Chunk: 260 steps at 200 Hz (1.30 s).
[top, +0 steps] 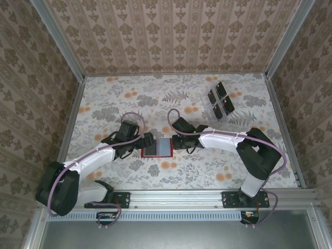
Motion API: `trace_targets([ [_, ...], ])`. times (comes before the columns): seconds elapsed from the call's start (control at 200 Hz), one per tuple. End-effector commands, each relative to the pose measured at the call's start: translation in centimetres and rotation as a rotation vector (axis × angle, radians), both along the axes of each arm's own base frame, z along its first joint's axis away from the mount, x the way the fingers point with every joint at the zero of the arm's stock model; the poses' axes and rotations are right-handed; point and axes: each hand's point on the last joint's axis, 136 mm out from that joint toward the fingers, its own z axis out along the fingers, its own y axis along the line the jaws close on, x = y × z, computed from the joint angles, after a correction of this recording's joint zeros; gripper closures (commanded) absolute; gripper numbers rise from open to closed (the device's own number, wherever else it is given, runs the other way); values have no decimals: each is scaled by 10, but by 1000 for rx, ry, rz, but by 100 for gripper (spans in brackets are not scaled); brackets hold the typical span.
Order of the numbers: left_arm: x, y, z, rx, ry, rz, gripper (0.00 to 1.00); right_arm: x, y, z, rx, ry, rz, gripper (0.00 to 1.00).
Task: Put the credit cards into the card holder
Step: Close the card holder at the center of the table.
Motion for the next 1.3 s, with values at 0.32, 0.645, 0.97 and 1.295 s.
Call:
trace_targets([
  [0.32,-4,-21,-19,-52,31,-47,0,-4,-5,-14,-16,24,-12,97],
  [0.645,-5,-29,-31,-52,44,-62,0,-8,-1,-21,15,42,-15,100],
  [0.97,-3,-30,1,-108,-33,-34,0,-6,4,-20,40,46,-16,100],
  [1.295,-7,-76,51,-273,-145,-91,0,4,1,-16,88,52,-42,100],
])
